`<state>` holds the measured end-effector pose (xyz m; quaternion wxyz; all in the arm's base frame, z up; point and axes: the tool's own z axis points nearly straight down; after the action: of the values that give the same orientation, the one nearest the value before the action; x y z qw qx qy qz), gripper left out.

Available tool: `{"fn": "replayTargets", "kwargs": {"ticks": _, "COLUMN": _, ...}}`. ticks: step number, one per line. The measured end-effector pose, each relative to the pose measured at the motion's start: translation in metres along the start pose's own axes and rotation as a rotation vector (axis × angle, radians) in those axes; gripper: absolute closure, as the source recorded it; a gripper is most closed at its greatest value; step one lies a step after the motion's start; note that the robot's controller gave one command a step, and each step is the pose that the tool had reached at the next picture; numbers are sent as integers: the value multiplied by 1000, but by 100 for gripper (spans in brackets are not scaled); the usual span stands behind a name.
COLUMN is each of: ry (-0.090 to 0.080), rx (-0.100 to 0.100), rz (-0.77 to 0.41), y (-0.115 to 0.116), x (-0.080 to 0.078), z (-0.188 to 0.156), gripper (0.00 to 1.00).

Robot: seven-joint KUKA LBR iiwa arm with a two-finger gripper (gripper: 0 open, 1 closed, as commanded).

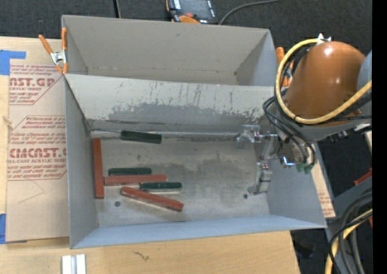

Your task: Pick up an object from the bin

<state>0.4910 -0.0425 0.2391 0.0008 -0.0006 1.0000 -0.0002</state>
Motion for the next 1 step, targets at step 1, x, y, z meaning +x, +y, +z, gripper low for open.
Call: {"fn": "replayTargets", "kwargs": {"ticks": 1, "ry": 6, "rx": -2, "rz": -91, "y": 53, "x": -40, "z": 128, "gripper": 0}}
